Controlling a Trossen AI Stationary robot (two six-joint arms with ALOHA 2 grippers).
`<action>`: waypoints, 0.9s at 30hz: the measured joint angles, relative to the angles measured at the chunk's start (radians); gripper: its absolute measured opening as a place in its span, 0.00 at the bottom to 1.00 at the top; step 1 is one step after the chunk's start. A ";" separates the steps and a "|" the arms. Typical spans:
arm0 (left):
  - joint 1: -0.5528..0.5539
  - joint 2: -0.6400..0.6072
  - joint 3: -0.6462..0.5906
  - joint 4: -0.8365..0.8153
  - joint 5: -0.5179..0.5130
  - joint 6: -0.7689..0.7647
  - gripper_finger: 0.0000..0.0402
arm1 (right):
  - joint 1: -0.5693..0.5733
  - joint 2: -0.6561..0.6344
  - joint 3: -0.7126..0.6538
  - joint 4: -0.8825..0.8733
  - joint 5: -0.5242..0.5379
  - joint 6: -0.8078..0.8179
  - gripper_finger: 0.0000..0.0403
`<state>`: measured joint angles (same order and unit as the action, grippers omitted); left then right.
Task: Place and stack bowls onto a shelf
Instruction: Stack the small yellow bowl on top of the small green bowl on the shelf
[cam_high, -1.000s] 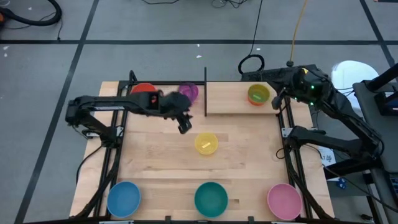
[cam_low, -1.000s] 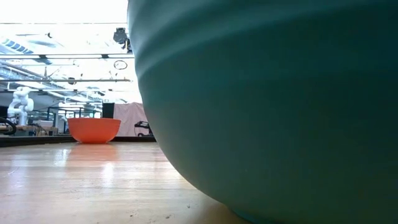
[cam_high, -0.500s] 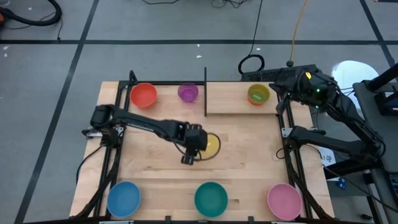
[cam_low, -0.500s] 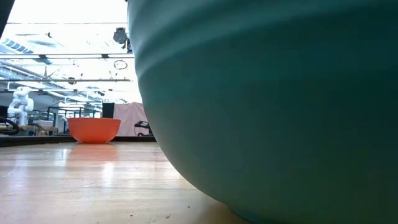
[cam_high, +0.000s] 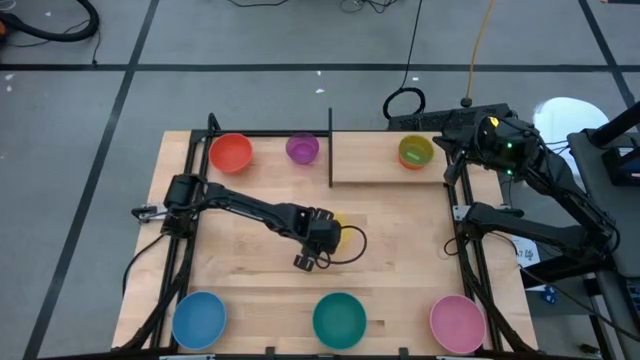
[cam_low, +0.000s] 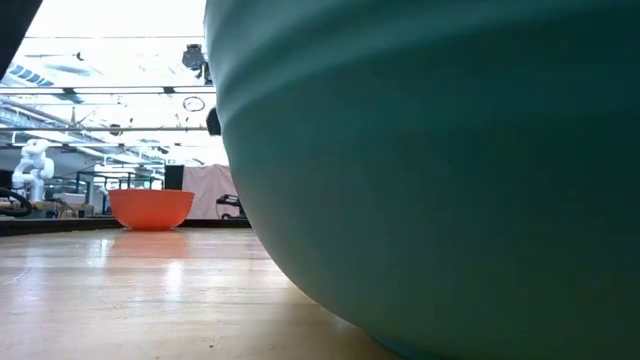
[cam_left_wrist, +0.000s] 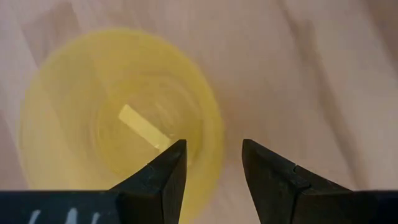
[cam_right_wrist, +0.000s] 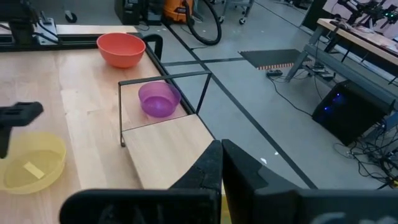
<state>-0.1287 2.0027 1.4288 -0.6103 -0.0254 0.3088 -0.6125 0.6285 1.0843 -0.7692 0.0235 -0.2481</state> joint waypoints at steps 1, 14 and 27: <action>0.006 0.010 0.000 0.003 0.000 -0.002 0.40 | 0.000 0.000 0.000 0.000 0.000 0.000 0.00; 0.055 0.019 0.000 0.043 0.004 -0.150 0.05 | 0.000 0.000 0.000 0.000 0.001 0.000 0.00; 0.067 0.018 0.305 -0.136 0.038 -0.183 0.01 | 0.000 -0.004 0.000 0.000 0.001 0.000 0.00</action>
<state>-0.0614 2.0205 1.7337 -0.7465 0.0126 0.1253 -0.6125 0.6248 1.0843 -0.7692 0.0246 -0.2478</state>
